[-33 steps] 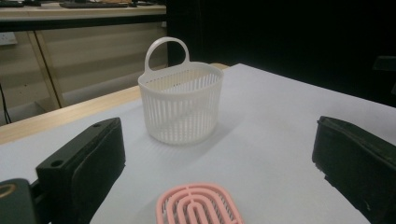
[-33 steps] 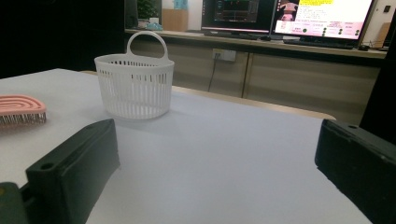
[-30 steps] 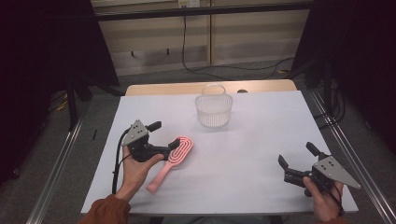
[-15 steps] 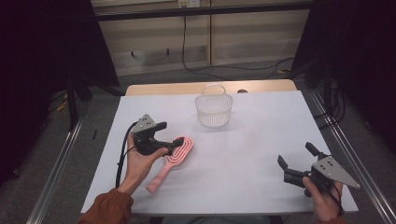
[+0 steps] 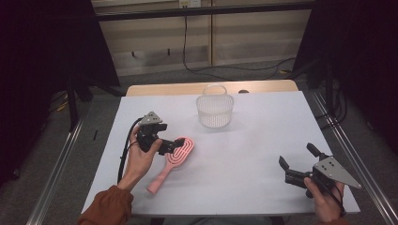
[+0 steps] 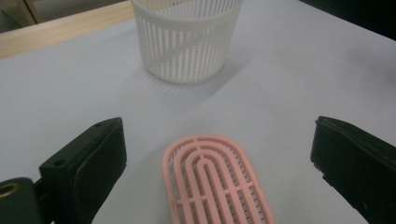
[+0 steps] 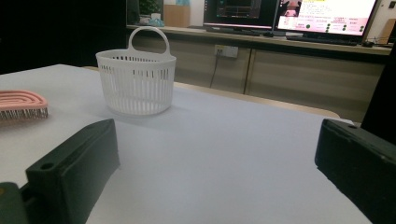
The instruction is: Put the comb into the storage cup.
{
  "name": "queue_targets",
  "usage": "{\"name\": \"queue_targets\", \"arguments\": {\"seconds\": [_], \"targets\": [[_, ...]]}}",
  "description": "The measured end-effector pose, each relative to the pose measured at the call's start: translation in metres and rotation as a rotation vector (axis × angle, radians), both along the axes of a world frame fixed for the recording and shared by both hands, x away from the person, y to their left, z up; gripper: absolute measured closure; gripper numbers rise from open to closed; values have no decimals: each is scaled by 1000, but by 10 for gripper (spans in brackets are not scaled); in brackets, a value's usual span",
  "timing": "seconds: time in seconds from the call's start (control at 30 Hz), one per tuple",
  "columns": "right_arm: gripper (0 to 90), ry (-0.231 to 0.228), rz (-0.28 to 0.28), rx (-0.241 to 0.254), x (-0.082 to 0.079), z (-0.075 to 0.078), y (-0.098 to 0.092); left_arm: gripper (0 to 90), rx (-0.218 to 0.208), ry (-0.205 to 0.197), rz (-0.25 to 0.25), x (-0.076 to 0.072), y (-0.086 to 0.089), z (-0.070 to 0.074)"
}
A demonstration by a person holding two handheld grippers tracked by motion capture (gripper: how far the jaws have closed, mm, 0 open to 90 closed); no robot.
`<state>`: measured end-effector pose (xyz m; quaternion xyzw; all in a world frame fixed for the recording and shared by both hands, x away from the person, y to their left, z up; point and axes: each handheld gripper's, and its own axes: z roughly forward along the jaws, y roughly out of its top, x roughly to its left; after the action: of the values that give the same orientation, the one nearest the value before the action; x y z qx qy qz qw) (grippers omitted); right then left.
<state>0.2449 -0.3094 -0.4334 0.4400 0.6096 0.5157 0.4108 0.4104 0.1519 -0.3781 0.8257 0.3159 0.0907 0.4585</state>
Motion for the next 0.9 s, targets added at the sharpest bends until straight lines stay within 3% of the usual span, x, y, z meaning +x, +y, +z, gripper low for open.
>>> {"name": "queue_targets", "arguments": {"seconds": [0.07,0.13,0.17,0.2,0.23,0.3,0.47,0.5,0.63,0.67,0.7,0.73,0.8,0.9], "targets": [[0,-2,5,1,0,0,0,36,-14,27,-15,2,-1,1],[0,2,7,2,1,-1,0,37,0,31,-3,2,-2,0],[0,3,8,2,1,-1,0,37,28,46,-5,3,-3,-1],[0,7,5,1,1,-1,0,39,72,86,-25,6,-5,-1],[0,9,6,4,1,-1,0,42,72,86,-25,6,-5,-1],[0,11,6,3,1,-1,0,48,118,93,-24,7,-6,0],[0,12,7,-1,2,-1,0,49,151,124,-35,9,-9,3],[0,13,7,1,2,-1,0,49,165,156,-43,10,-12,3],[0,13,9,0,2,-2,0,49,197,198,-58,14,-16,1],[0,15,11,-3,2,-2,0,50,202,232,-33,16,-18,-1],[0,13,11,-3,2,-2,0,50,202,232,-33,16,-18,-1],[0,13,11,-3,2,-2,0,50,230,226,-42,18,-18,-2],[0,12,12,-4,2,-2,0,37,228,221,-7,21,-19,-3],[0,15,13,-4,2,-2,0,81,263,226,-10,22,-20,-5]]}}
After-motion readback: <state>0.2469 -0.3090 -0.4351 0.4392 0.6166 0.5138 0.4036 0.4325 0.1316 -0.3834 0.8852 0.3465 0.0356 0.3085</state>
